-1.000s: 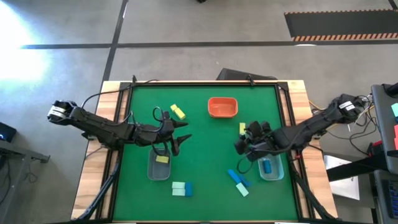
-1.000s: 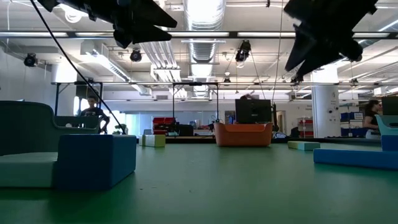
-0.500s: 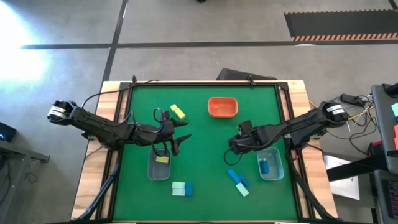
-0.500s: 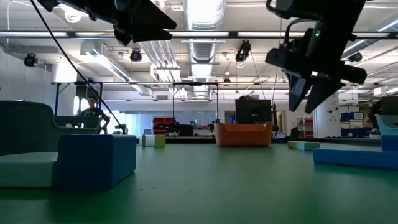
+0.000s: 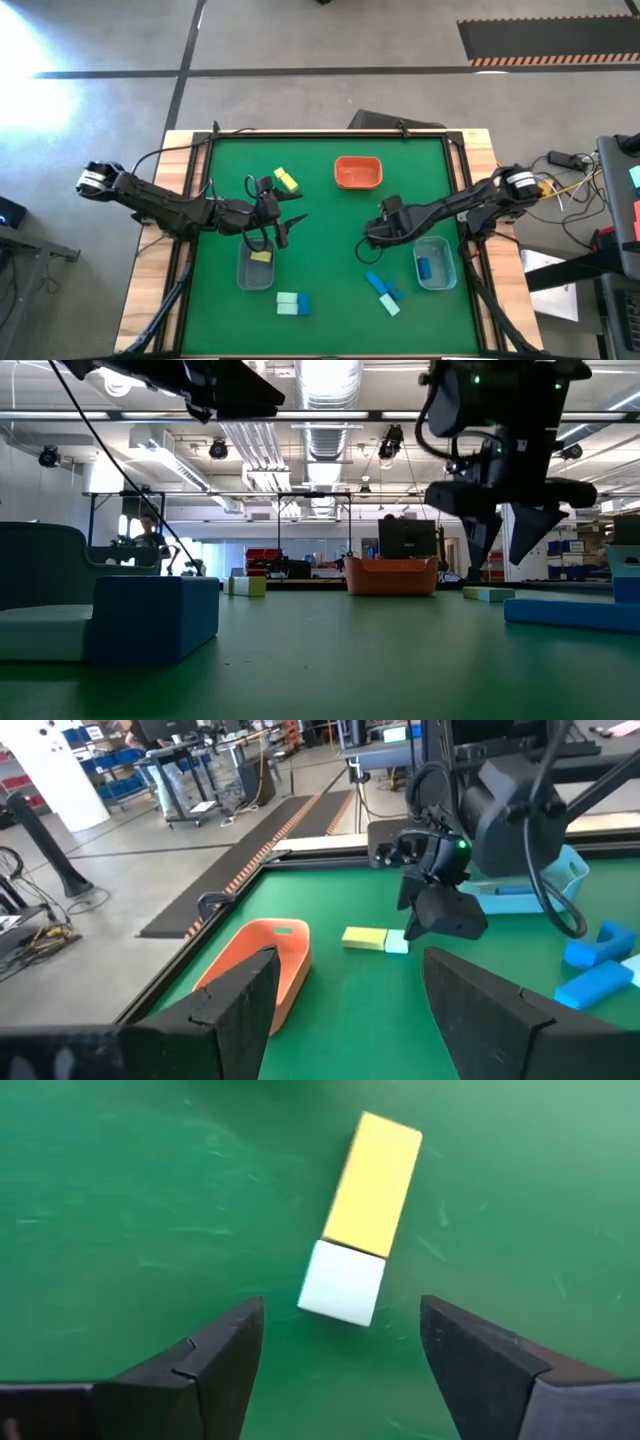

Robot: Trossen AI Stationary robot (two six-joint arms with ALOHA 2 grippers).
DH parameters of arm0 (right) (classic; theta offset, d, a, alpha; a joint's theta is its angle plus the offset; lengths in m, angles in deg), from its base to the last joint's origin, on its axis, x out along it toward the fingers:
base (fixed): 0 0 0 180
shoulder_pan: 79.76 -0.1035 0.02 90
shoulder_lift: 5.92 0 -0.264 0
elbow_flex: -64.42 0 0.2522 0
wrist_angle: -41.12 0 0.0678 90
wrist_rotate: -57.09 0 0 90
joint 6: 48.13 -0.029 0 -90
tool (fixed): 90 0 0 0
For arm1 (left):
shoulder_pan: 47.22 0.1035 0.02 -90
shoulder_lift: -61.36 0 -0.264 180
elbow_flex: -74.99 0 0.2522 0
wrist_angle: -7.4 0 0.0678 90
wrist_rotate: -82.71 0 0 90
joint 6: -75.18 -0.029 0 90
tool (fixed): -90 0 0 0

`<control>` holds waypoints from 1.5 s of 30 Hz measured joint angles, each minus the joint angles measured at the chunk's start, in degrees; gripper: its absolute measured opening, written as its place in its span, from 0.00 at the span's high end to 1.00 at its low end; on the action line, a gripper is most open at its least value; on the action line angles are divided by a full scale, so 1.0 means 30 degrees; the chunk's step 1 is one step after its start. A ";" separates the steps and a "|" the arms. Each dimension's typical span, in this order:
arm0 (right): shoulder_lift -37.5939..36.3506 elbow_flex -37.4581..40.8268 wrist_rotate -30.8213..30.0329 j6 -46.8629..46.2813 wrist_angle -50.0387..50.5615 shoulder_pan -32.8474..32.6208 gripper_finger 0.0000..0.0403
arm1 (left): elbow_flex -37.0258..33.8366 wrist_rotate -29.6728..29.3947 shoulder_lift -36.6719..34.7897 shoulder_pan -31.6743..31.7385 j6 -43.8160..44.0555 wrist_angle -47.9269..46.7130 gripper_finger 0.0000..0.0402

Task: Sort & place blocks by color
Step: Put the light blue block into the orange bin

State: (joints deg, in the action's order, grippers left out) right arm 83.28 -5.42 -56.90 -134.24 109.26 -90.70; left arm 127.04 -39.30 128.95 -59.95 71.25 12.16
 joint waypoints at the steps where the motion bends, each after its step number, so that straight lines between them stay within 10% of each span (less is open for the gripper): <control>1: 0.0286 0.0012 0.0004 -0.0271 -0.0006 0.0000 0.36 | -0.0081 0.0000 0.0000 0.0000 -0.0042 0.0000 0.43; 18: 0.2814 0.0022 -0.0182 -0.0151 -0.0995 0.0648 0.45 | -0.0220 0.0000 -0.0029 0.0000 -0.0502 -0.0007 0.43; 30: 0.2917 0.0087 -0.0719 -0.0151 -0.1570 0.0663 0.70 | -0.0285 0.0000 -0.0036 0.0004 -0.0502 -0.0008 0.43; 45: -0.0014 -0.0351 -0.0348 -0.0015 -0.1747 0.0527 0.69 | -0.0351 0.0000 -0.0043 0.0000 -0.0480 -0.0008 0.43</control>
State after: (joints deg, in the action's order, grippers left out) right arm 83.24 -6.47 -57.94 -134.28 104.02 -89.11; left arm 125.99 -39.30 128.82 -59.95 69.81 12.14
